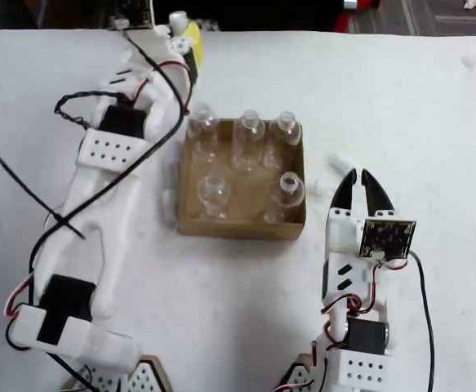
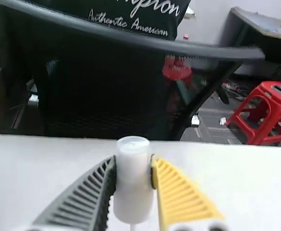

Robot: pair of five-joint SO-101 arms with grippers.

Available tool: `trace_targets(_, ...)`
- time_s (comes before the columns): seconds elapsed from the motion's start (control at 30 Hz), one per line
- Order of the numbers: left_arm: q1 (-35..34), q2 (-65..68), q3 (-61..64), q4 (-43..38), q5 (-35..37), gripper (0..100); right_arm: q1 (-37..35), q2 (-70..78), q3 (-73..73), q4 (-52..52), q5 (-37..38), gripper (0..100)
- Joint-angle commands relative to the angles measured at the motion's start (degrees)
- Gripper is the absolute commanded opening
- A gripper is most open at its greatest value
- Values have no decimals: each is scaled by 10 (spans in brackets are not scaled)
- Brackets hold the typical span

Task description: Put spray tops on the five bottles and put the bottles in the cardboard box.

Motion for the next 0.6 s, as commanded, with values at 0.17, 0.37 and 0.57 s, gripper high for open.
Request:
trace_targets(0.17,17,-8,72,-115,-9,21,-4,2,5,4,8,39)
trace_targets(0.37,17,-12,135,-172,-9,21,-4,2,5,4,8,39)
trace_targets(0.57,29,-10,159,-174,-9,21,-4,2,5,4,8,39)
